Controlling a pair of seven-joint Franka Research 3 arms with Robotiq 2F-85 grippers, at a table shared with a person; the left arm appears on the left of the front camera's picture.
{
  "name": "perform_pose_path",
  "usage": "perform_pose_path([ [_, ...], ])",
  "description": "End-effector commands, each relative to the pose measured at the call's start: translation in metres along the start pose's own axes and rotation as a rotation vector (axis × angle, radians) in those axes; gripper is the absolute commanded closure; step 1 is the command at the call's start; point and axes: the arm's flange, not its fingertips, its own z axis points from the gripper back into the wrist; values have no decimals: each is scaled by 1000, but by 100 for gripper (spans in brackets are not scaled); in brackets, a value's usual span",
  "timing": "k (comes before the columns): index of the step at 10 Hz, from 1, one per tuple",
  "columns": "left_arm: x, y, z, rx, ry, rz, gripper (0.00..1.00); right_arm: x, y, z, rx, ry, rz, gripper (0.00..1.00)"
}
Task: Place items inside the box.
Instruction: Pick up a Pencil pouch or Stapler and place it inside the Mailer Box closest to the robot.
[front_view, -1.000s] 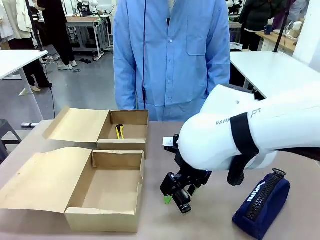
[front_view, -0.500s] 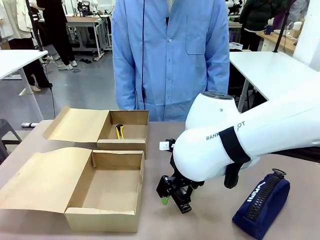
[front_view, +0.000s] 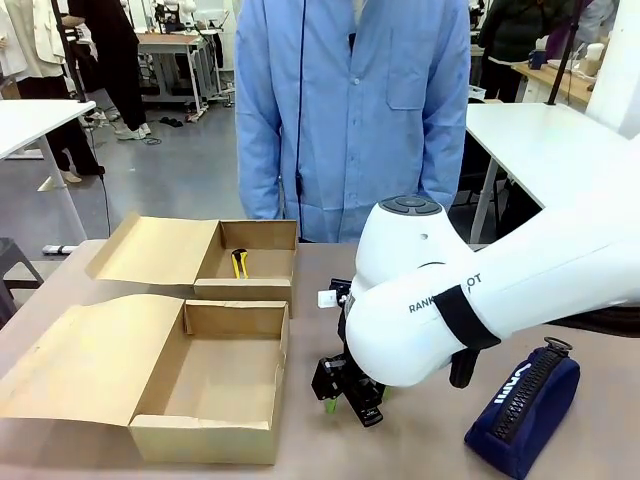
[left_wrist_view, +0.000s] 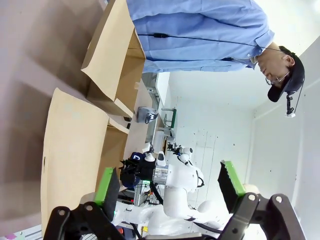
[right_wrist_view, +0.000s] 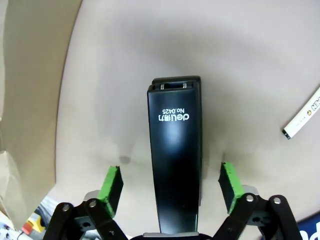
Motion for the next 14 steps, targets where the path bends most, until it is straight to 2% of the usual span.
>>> perform_pose_path([
  [1, -2, 0, 3, -6, 7, -20, 0, 8, 8, -2, -28, -12, -34, 60],
  [2, -2, 0, 3, -6, 7, -20, 0, 8, 8, -3, -28, -12, -38, 100],
  [3, -2, 0, 3, -6, 7, -20, 0, 8, 7, -3, -36, -12, -40, 62],
  [4, -2, 0, 3, -6, 7, -20, 0, 8, 7, -4, -46, -10, -40, 100],
  [11, -2, 0, 3, -6, 7, -20, 0, 6, 5, -2, -68, 9, -56, 100],
  [14, -2, 0, 3, -6, 7, -20, 0, -26, 1, 45, 22, 61, -116, 100],
])
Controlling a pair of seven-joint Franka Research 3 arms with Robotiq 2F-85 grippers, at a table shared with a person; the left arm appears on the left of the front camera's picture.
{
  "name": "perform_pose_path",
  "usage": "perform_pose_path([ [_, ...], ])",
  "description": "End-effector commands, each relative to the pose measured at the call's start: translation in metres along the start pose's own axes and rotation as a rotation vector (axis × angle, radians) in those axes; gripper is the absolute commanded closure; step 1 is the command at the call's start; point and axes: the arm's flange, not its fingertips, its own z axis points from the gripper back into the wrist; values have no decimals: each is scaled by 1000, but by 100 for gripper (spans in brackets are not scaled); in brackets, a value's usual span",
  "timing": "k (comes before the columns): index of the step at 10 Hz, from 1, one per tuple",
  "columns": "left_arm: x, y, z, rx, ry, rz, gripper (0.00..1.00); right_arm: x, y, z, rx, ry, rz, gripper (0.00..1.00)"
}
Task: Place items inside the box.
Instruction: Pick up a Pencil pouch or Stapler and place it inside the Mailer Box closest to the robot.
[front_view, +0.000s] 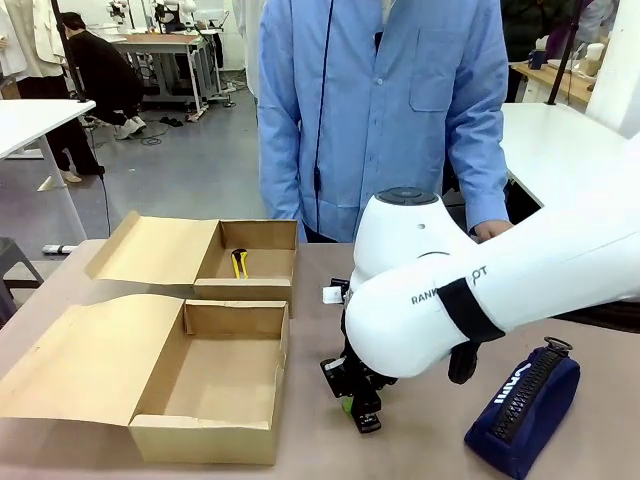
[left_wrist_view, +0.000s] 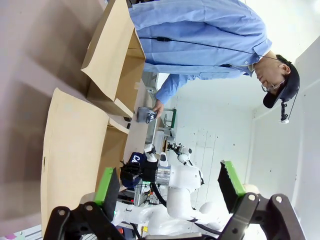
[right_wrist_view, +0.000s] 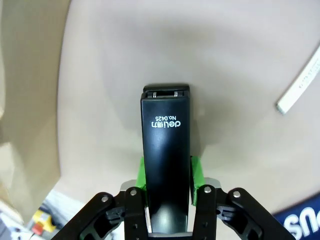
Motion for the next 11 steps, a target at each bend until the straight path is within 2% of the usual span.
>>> perform_pose_path([
  [1, -2, 0, 3, -6, 7, -20, 0, -35, -10, 40, 53, 58, -46, 100],
  [3, -2, 0, 3, -6, 7, -20, 0, -60, -23, 56, 101, 24, -95, 100],
  [4, -2, 0, 3, -6, 7, -20, 0, -58, -27, 53, 102, 6, -129, 100],
  [5, -2, 0, 3, -6, 7, -20, 0, -56, -25, 49, 96, 37, -101, 100],
  [11, -2, 0, 3, -6, 7, -20, 0, -57, -26, 50, 128, 19, -102, 100],
])
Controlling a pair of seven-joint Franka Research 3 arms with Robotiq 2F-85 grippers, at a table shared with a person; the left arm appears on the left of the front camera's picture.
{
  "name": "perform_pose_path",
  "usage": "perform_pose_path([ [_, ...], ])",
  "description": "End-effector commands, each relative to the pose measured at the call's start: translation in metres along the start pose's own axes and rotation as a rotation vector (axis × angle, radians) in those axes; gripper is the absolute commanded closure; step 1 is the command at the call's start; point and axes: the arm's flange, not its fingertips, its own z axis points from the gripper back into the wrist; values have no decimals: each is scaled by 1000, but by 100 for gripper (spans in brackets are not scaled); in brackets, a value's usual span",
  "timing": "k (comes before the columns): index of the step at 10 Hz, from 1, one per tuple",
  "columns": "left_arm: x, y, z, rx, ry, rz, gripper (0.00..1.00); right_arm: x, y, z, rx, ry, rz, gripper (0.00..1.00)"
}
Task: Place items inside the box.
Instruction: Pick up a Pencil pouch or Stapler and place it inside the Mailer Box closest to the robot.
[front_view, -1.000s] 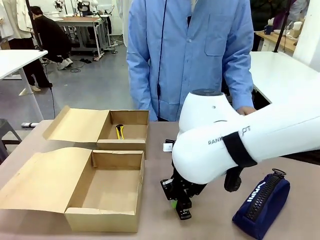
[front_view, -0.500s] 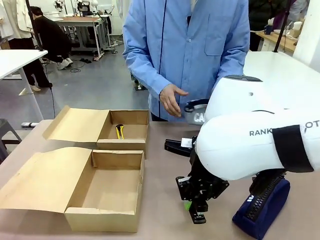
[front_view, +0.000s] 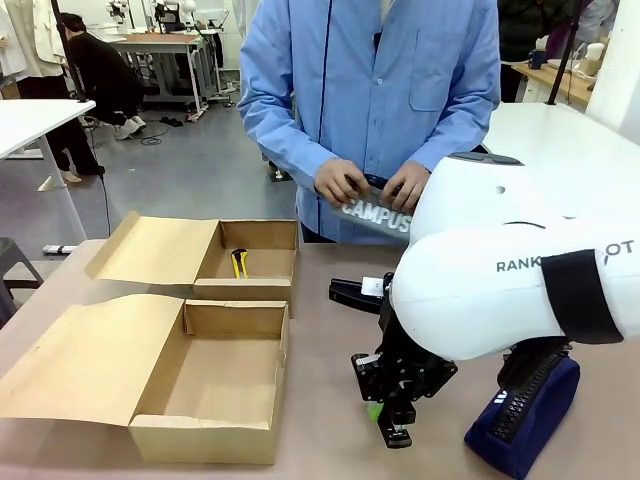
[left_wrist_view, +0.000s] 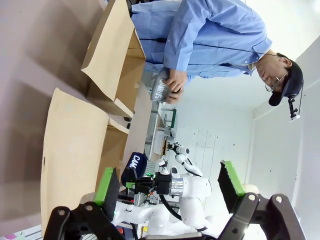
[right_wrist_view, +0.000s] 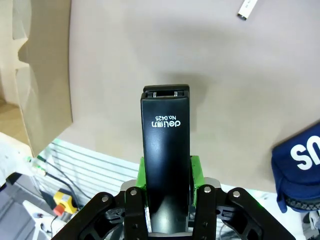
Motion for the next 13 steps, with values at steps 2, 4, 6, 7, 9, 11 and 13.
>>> perform_pose_path([
  [2, -2, 0, 2, -6, 7, -20, 0, -1, -1, -1, 48, -4, 22, 100],
  [4, -2, 0, 2, -6, 7, -20, 0, -2, 0, -1, 47, -9, 23, 100],
  [6, -2, 0, 2, -6, 7, -20, 0, -3, 1, 0, 54, -15, 27, 100],
  [7, -2, 0, 2, -6, 7, -20, 0, -3, 2, 1, 55, -18, 30, 100],
  [9, -2, 0, 2, -6, 7, -20, 0, -2, 6, 2, 58, -20, 36, 100],
  [11, -2, 0, 2, -6, 7, -20, 0, -3, 12, 7, 83, -34, 41, 100],
  [13, -2, 0, 2, -6, 7, -20, 0, -3, 19, 12, 103, -38, 44, 100],
])
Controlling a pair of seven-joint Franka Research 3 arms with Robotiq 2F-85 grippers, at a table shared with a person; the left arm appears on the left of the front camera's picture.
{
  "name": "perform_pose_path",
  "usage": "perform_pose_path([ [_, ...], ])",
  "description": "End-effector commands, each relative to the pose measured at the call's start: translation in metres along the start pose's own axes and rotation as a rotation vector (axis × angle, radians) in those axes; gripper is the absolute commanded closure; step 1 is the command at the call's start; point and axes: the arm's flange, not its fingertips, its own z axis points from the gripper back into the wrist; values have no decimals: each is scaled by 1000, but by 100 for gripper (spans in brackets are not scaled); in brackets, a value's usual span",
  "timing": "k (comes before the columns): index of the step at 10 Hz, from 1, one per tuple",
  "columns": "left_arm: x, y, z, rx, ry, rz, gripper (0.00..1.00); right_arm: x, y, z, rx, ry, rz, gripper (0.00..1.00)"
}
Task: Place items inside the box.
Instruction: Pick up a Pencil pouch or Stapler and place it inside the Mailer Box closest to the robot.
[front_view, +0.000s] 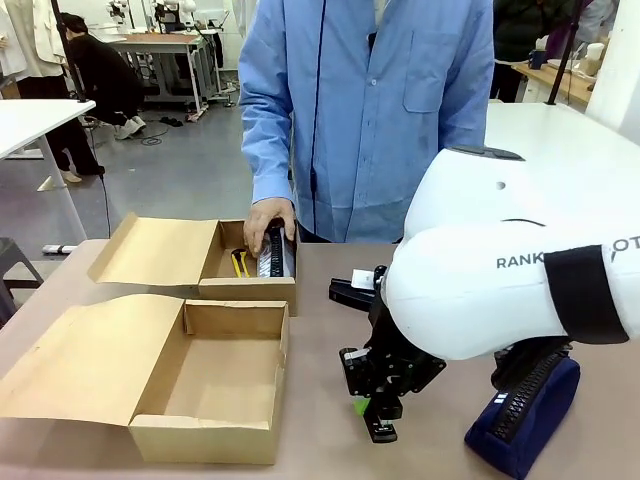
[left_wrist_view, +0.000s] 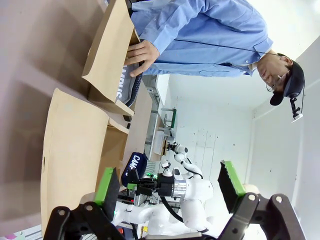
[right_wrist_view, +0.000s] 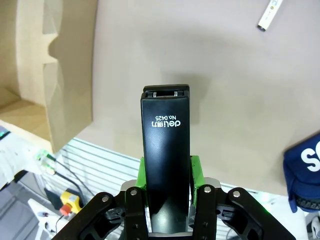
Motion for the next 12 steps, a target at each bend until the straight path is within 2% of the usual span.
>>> perform_pose_path([
  [1, -2, 0, 2, -6, 7, -20, 0, 0, 9, 6, 74, -6, 20, 100],
  [3, -2, 0, 2, -6, 7, -20, 0, 2, 34, 17, 129, -40, 17, 100],
  [5, -2, 0, 2, -6, 7, -20, 0, 10, 79, 33, 288, -143, 54, 100],
  [6, -2, 0, 2, -6, 7, -20, 0, 18, 99, 30, 294, -184, 44, 100],
  [8, -2, 0, 2, -6, 7, -20, 0, 27, 122, 7, 143, -268, 68, 100],
  [9, -2, 0, 2, -6, 7, -20, 0, 10, 102, 44, 258, -176, 42, 100],
  [10, -2, 0, 2, -6, 7, -20, 0, 10, 102, 44, 258, -176, 42, 100],
  [11, -2, 0, 2, -6, 7, -20, 0, 16, 114, 21, 233, -204, 71, 63],
  [12, -2, 0, 2, -6, 7, -20, 0, 13, 127, 15, 113, -175, 42, 63],
])
